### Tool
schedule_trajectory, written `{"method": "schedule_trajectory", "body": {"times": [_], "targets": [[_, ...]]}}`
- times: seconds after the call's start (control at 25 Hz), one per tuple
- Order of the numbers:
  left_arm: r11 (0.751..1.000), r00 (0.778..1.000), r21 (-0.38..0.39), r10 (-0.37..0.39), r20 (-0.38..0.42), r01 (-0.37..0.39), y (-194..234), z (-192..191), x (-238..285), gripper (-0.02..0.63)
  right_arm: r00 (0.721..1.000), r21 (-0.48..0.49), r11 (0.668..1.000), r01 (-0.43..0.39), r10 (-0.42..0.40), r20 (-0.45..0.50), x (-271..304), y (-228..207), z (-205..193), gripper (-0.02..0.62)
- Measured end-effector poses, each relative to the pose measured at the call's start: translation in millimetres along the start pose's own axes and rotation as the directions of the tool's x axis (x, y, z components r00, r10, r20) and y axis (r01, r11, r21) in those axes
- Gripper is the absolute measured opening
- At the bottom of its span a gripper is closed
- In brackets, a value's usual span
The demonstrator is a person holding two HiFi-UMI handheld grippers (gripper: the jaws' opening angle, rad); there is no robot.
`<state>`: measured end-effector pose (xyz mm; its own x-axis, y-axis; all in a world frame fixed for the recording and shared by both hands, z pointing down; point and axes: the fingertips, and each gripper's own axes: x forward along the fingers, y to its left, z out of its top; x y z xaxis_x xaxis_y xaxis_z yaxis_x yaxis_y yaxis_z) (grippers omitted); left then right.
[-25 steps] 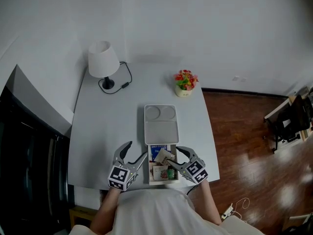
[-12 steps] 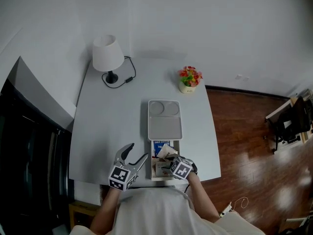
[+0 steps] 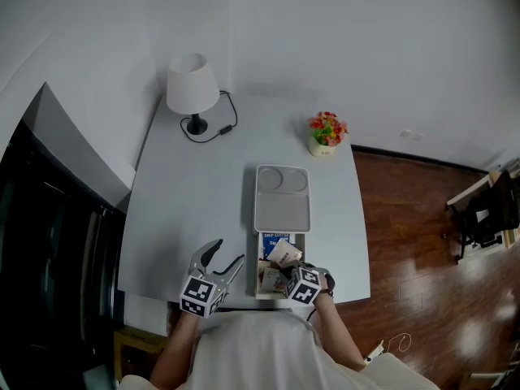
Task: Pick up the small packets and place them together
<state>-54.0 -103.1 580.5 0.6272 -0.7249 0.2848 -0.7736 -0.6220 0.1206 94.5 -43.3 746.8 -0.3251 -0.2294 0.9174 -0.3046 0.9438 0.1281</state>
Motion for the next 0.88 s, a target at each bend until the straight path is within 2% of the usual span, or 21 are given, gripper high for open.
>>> {"method": "schedule_trajectory", "body": {"times": [0.16,0.36,0.56,0.68,0.8,0.88], "targets": [[1.0,1.0,-0.008,-0.002,0.012,0.002,0,4,2,0.284,0.999,0.002,1.0,0.006,-0.006,0.036,-20,-2,9,0.009],[1.0,1.0,-0.01,-0.006,0.022,0.007,1,6,7,0.284,0.986,0.077,0.997,0.03,-0.042,0.163,-68,-21,42,0.009],[1.0,0.999,-0.013,-0.019,0.026,0.02,0,9,13,0.284,0.981,-0.015,0.992,0.125,-0.121,0.153,-91,-61,59,0.009],[1.0,0.999,-0.016,-0.017,0.028,0.017,3,11,14,0.284,0.979,-0.071,0.986,0.153,-0.141,0.145,-92,-93,68,0.009],[1.0,1.0,-0.018,-0.008,0.03,0.008,7,12,13,0.284,0.982,-0.117,0.983,0.144,-0.127,0.137,-92,-124,80,0.009],[1.0,1.0,-0.023,0.001,0.03,0.0,10,12,13,0.284,0.99,-0.133,0.987,0.094,-0.078,0.121,-83,-141,85,0.009]]}}
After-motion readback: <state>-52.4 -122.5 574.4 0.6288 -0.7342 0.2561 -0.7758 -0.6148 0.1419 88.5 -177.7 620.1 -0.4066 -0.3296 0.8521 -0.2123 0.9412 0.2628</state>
